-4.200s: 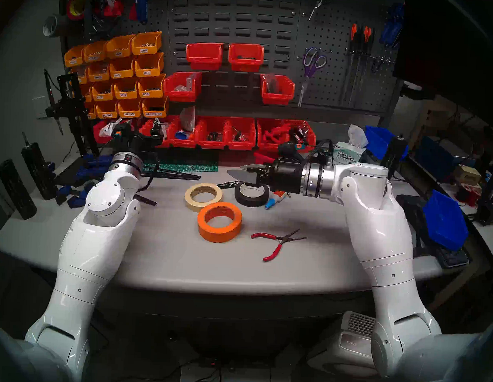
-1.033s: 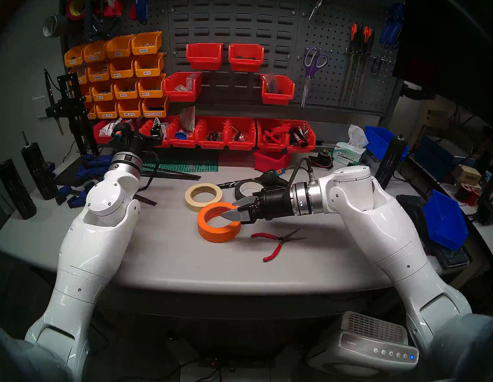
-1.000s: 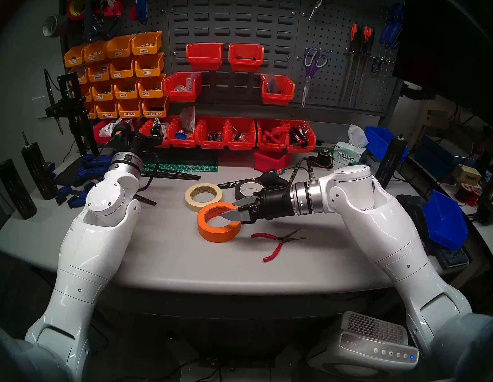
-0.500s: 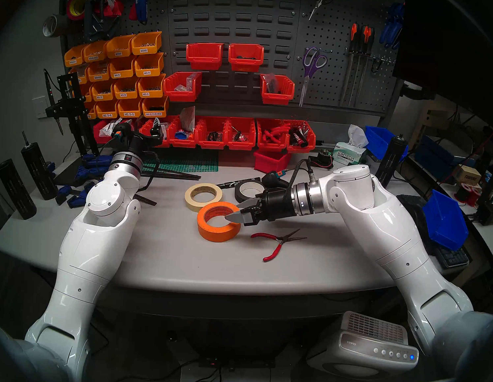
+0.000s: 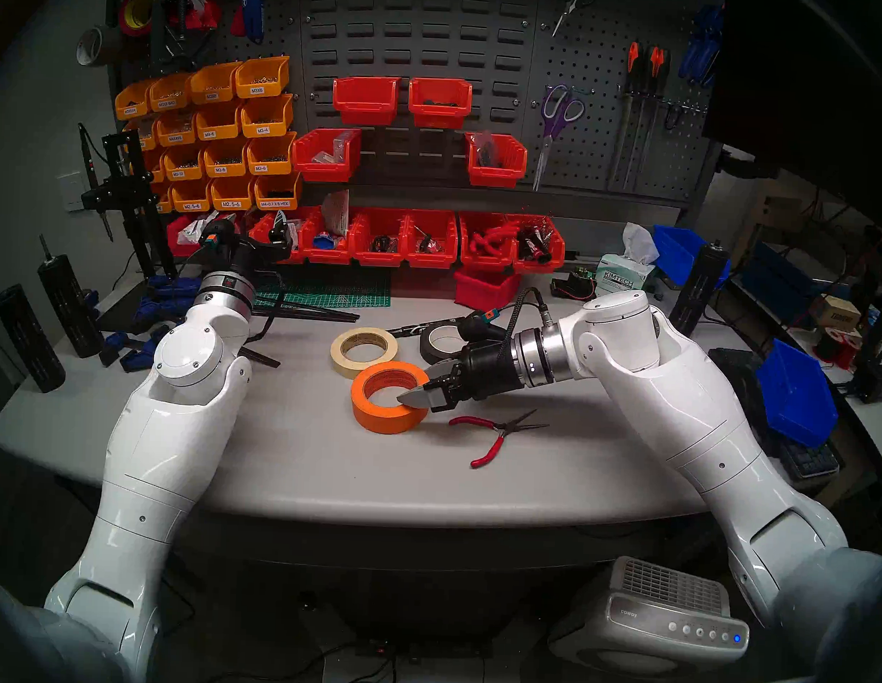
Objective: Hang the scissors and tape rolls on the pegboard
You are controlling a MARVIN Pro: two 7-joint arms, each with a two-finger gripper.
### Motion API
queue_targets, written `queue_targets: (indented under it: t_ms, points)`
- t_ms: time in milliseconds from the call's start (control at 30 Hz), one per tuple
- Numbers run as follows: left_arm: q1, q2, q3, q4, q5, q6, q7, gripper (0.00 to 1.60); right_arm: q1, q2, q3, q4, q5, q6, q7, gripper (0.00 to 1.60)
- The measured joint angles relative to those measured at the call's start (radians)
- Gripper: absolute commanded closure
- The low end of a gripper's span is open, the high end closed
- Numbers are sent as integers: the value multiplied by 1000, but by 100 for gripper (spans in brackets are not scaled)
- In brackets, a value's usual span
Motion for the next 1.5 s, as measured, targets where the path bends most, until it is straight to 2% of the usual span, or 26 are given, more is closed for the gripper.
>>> queue_targets:
  t_ms: [667, 733, 1100, 1500]
  points:
    - [0, 0, 0, 0, 0, 0, 0, 0, 91, 21, -90, 7, 21, 34, -35, 0]
    - [0, 0, 0, 0, 0, 0, 0, 0, 97, 26, -98, 7, 26, 35, -36, 160]
    - [0, 0, 0, 0, 0, 0, 0, 0, 150, 69, -143, 4, 72, 24, -30, 160]
    - [0, 0, 0, 0, 0, 0, 0, 0, 147, 110, -156, 4, 112, -17, 5, 160]
